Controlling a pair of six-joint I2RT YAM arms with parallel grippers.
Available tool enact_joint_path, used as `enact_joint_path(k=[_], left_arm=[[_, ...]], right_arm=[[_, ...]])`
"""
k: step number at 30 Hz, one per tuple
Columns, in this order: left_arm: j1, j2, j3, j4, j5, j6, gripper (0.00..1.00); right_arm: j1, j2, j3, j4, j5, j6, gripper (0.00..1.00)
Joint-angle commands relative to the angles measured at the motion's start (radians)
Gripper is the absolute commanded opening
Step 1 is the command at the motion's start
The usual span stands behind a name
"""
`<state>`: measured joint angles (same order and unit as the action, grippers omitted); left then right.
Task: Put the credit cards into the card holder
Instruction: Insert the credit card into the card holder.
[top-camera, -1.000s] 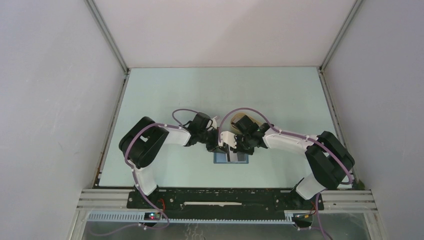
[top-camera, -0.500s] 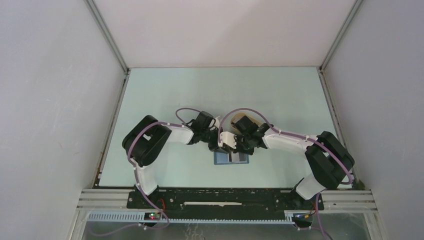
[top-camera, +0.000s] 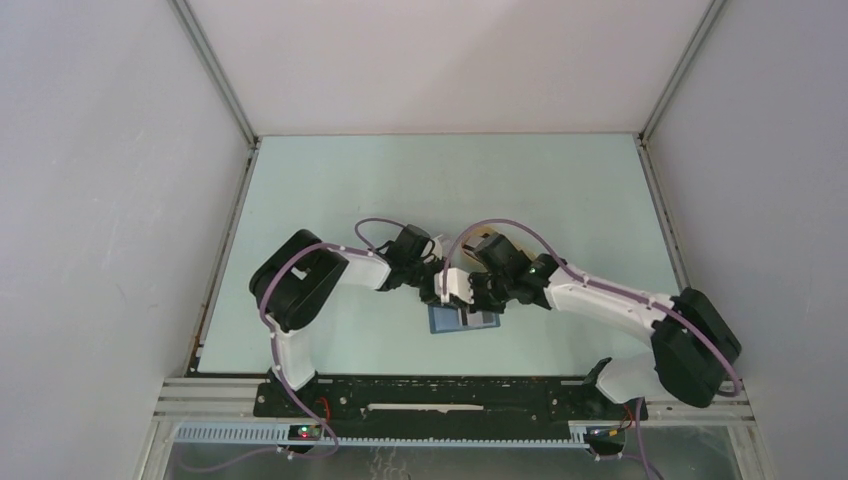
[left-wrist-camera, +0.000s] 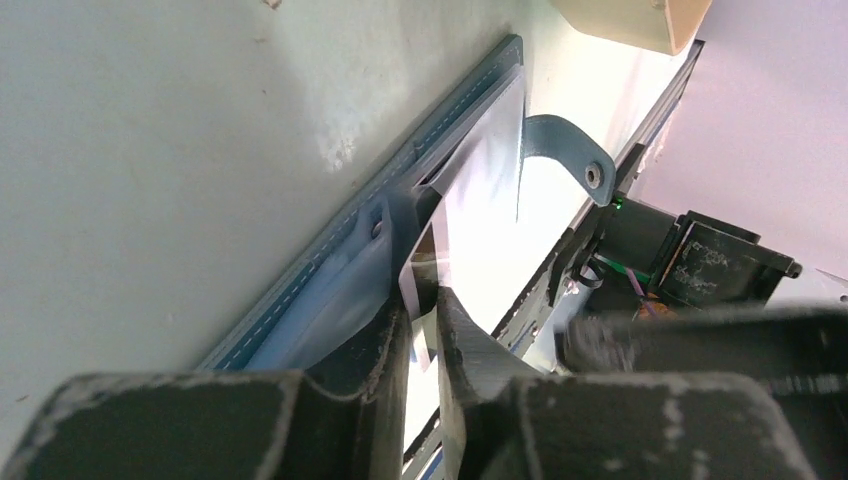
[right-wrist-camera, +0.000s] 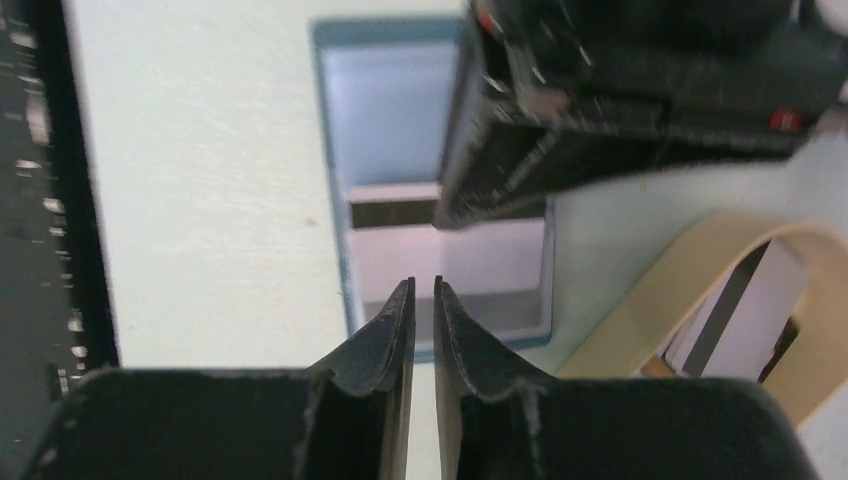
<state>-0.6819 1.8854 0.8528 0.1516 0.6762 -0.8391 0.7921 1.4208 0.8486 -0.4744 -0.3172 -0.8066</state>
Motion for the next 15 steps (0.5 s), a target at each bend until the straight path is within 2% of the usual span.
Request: enact_joint_path(k=[1, 8, 15], left_arm=[[-0.011, 0.037, 0.003, 0.009, -0.027, -0.003, 0.22], [-0.007, 0.05, -0.001, 0.045, -0.008, -0.012, 0.25], [-0.005, 0.053, -0.004, 0.051, 0.0, -0.008, 0.26]], right_arm=[[0.084, -0.088, -0.039, 0.066, -0.108, -0.103, 0.2], [0.182, -0.018, -0.042, 0.181, -0.006, -0.18, 0.16], [0.223, 0.07, -0.024, 0.239, 0.104, -0.165, 0.14]])
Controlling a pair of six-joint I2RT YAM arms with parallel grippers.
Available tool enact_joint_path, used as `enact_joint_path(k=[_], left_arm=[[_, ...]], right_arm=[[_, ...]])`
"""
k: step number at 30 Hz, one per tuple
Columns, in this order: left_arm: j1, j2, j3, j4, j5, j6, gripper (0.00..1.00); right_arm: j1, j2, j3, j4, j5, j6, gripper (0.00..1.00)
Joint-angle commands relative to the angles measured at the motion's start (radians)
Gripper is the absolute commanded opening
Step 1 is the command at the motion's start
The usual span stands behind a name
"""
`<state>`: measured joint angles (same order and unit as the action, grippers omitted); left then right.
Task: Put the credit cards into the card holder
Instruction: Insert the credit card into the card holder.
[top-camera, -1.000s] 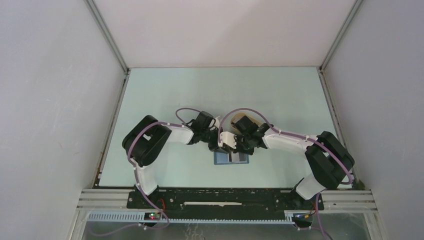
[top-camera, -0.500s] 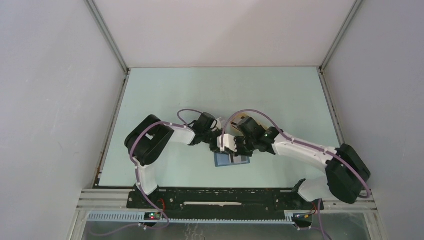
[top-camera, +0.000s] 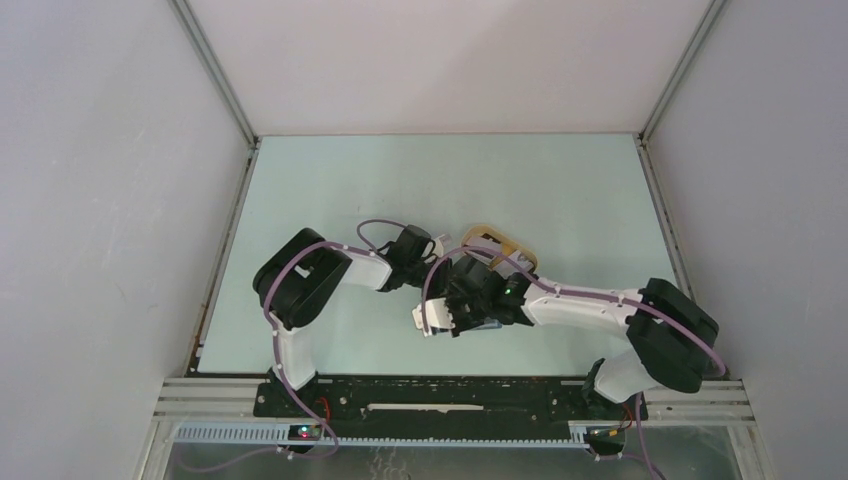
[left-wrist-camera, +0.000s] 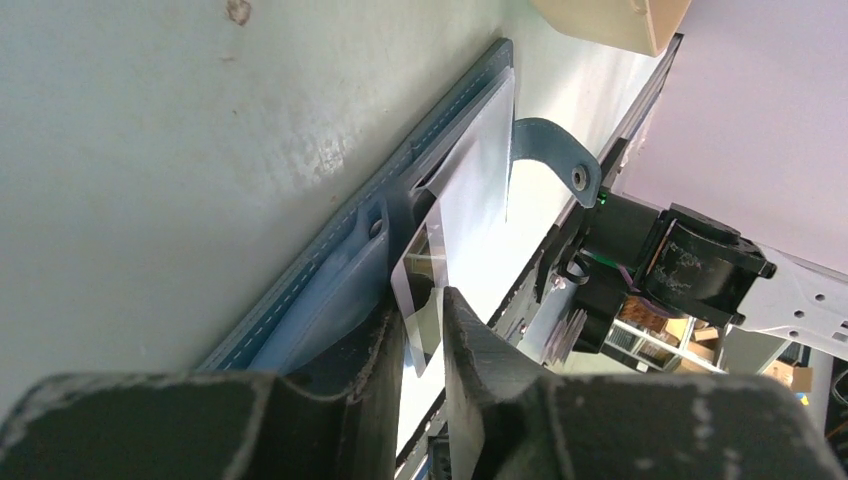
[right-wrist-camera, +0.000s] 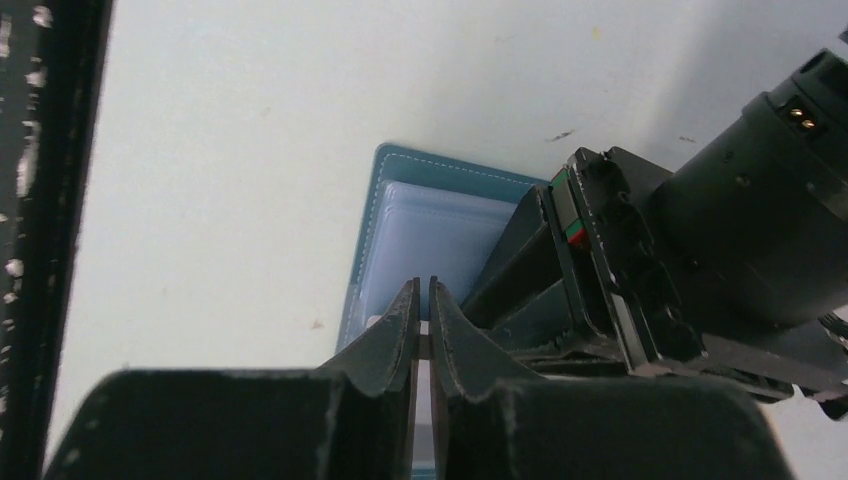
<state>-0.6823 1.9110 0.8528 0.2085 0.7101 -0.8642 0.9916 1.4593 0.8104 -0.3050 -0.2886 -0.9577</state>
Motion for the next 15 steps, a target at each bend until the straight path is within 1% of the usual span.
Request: enact_joint_path(k=[1, 15], left_arm=[[-0.004, 0.028, -0.004, -0.006, -0.034, 0.018, 0.26], [-0.003, 0.034, -0.003, -0.015, -0.036, 0.029, 0.3]], right_arm=[[0.028, 0.042, 0.016, 0.075, 0.088, -0.009, 0.14], [0.038, 0.119, 0.018, 0.045, 0.2, -0.029, 0.13]])
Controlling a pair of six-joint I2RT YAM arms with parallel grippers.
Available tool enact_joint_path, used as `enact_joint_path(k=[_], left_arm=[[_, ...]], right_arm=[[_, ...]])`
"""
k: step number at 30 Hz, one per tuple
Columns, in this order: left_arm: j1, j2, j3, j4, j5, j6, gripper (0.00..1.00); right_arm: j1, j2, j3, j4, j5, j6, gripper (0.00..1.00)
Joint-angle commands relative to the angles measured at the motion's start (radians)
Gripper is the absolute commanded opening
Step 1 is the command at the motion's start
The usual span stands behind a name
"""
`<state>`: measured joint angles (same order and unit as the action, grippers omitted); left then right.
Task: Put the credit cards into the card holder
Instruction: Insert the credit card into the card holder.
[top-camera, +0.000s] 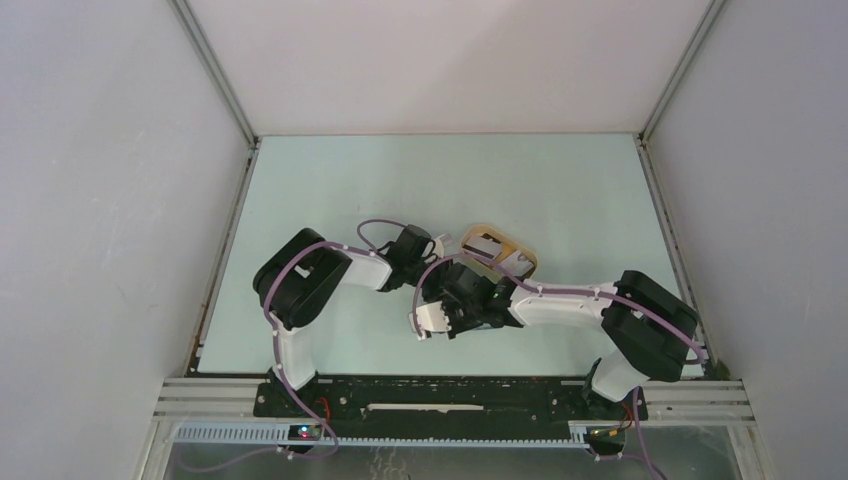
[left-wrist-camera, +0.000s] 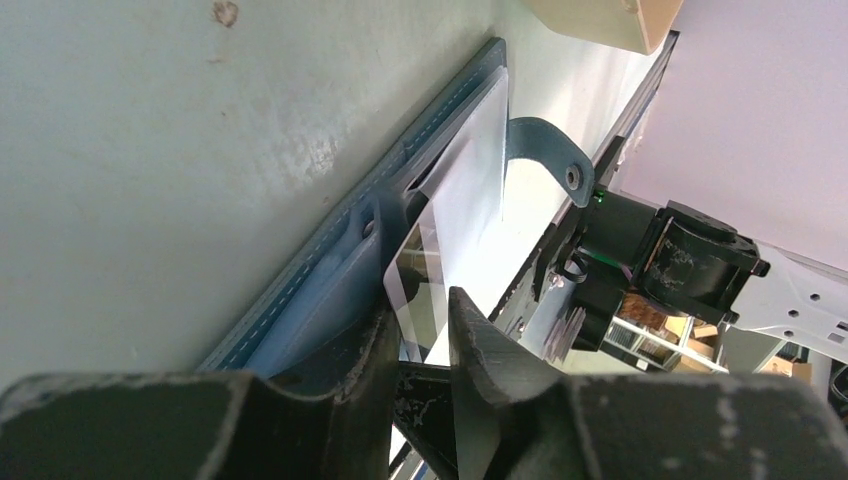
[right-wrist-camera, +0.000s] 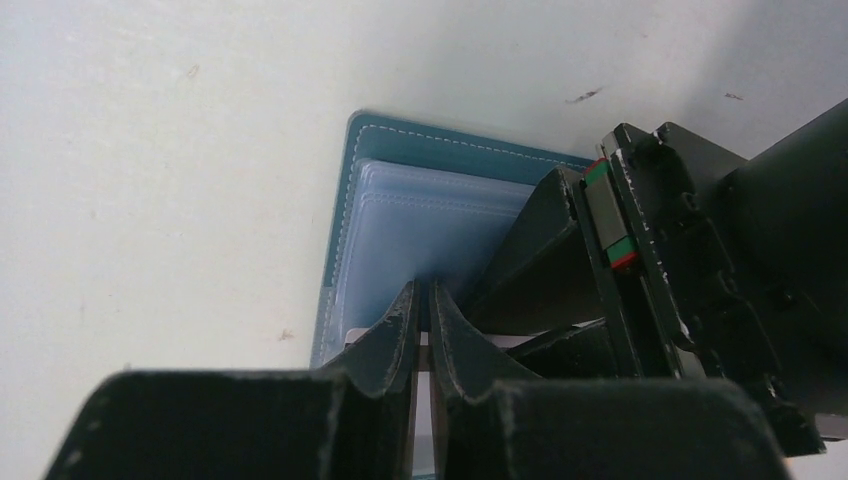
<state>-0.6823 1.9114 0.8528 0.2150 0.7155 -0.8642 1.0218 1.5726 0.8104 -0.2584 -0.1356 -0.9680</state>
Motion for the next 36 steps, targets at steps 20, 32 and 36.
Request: enact_joint_path(k=[20, 32, 36], left_arm=[[-0.002, 0.038, 0.017, -0.068, -0.074, 0.054, 0.35], [-0.001, 0.005, -0.005, -0.024, -0.089, 0.033, 0.39], [0.006, -0.022, -0.029, 0.022, -0.095, 0.014, 0.4]], right_arm=[[-0.079, -0.074, -0.045, -0.048, 0.09, 0.009, 0.12], [-0.134, -0.121, -0.057, -0.073, 0.052, 0.023, 0.13], [-0.152, -0.144, -0.057, -0.084, 0.015, 0.032, 0.13]])
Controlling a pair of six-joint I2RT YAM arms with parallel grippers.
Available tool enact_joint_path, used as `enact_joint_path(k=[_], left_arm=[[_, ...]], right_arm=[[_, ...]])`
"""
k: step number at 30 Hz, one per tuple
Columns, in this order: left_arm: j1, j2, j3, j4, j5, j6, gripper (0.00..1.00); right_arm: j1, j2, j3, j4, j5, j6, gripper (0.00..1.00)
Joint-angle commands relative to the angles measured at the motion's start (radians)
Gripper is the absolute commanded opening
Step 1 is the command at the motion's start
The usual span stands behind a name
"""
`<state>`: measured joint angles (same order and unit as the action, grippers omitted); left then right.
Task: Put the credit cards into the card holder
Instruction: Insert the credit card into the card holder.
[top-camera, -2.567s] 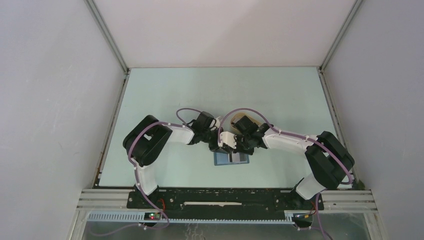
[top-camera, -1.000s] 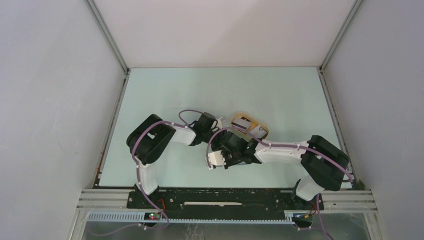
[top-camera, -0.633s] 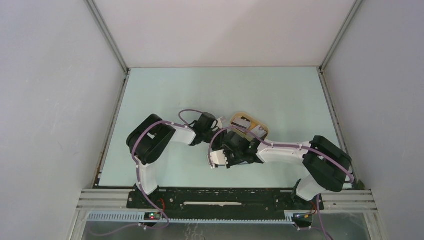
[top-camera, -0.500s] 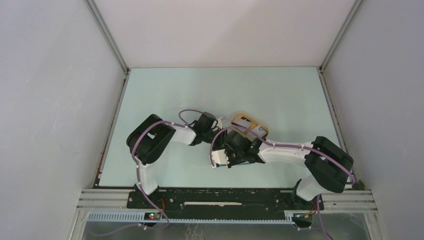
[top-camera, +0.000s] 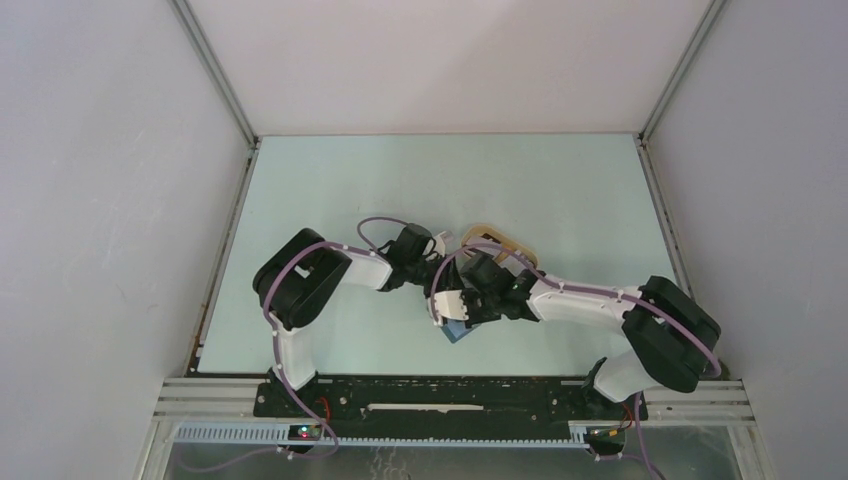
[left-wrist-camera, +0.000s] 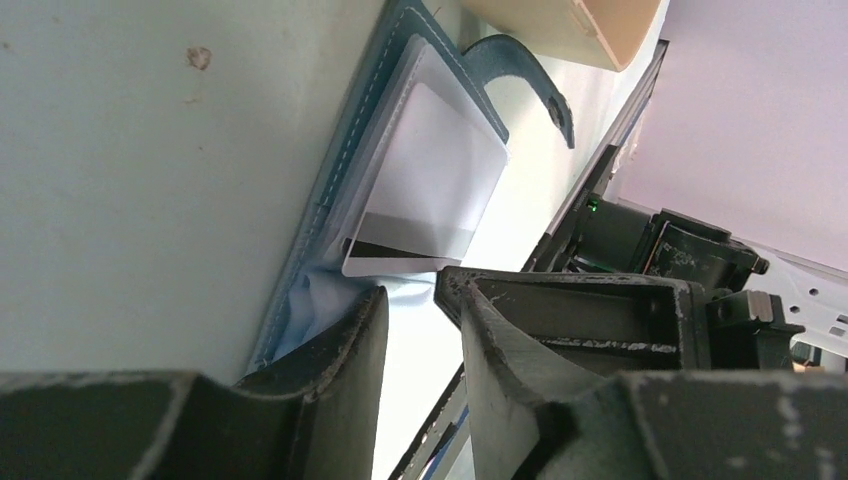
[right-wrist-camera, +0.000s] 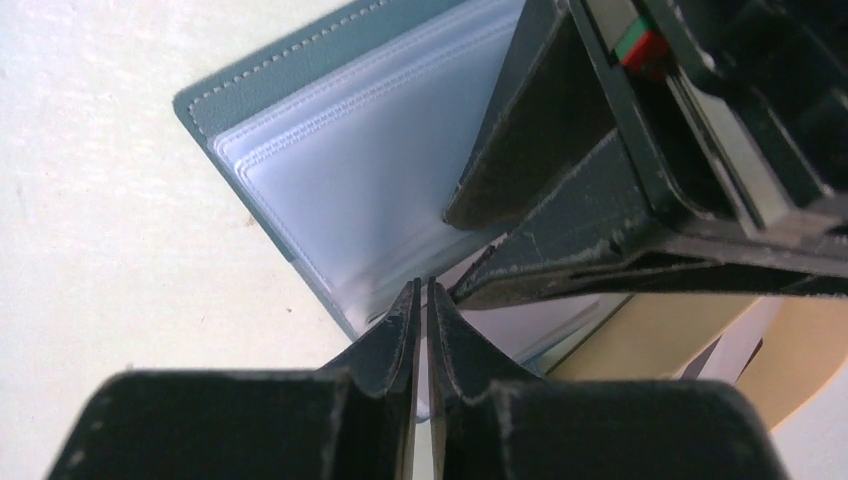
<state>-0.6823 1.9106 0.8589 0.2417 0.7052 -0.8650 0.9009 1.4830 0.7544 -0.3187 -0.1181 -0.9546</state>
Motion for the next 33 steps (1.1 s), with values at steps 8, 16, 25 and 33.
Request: enact_joint_path(k=[8, 16, 25, 33], left_arm=[[0.026, -0.132, -0.094, 0.033, -0.115, 0.012, 0.41], [0.036, -0.311, -0.235, 0.055, -0.24, 0.06, 0.4], [0.03, -0.323, -0.313, 0.175, -0.232, 0.04, 0.31], [0.015, -0.25, -0.281, 0.192, -0.214, 0.011, 0.27]], right_arm=[[-0.095, -0.151, 0.026, -0.066, -0.208, 0.088, 0.16], [-0.081, -0.055, 0.092, -0.055, -0.234, 0.171, 0.16], [-0.056, 0.076, 0.157, -0.033, -0.15, 0.207, 0.15], [-0.062, 0.118, 0.157, -0.026, -0.107, 0.203, 0.15]])
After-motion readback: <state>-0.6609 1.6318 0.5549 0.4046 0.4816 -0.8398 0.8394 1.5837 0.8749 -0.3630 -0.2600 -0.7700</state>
